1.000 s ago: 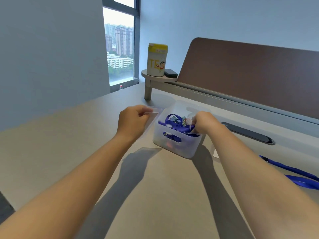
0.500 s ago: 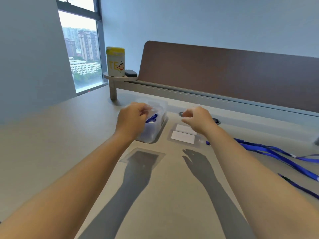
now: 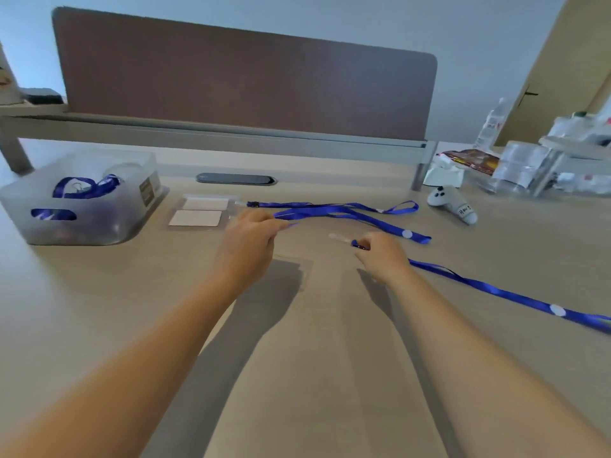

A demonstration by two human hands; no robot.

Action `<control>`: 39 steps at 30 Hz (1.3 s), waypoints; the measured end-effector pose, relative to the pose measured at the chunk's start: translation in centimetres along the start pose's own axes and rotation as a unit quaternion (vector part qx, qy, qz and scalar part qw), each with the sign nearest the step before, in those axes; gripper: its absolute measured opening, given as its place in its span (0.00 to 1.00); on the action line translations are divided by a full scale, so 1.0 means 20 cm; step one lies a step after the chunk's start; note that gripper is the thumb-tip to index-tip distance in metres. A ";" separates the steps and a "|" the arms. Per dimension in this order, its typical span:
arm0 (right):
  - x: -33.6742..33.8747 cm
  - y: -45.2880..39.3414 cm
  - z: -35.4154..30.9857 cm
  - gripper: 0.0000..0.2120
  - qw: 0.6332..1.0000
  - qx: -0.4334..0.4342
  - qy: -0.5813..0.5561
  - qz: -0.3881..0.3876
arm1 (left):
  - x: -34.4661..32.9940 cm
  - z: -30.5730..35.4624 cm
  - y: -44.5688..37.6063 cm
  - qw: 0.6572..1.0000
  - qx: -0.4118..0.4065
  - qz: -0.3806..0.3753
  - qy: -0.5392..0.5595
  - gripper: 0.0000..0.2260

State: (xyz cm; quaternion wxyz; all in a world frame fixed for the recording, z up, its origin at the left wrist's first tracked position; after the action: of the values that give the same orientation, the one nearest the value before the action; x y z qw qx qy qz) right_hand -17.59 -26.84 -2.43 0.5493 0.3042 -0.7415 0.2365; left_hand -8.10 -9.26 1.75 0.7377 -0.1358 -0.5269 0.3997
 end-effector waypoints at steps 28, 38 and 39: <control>0.08 -0.10 -0.17 0.16 0.973 0.021 -0.230 0.026 | -0.08 -0.06 -0.13 0.967 0.186 0.072 0.158 0.13; 0.13 0.04 -0.44 0.14 0.899 0.047 -0.432 -0.052 | 0.04 -0.14 -0.05 0.888 0.304 0.133 0.319 0.13; 0.13 0.06 -0.46 0.14 0.895 0.045 -0.440 -0.059 | 0.05 -0.15 -0.05 0.884 0.302 0.136 0.329 0.13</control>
State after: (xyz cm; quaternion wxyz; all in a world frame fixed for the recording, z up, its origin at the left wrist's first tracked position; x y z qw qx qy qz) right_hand -12.77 -20.27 2.62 0.1654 0.4447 -0.8767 0.0790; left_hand -5.00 -8.49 1.79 0.8124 -0.1002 -0.0842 0.5682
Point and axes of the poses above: each hand's wrist, its own y-axis away from the middle knuckle, its own x-axis out of the back of the hand, z = x × y, the point moved 6 cm from there along -y, towards the middle knuckle, and after that the axes turned 11 degrees about y, right-handed, at the moved point
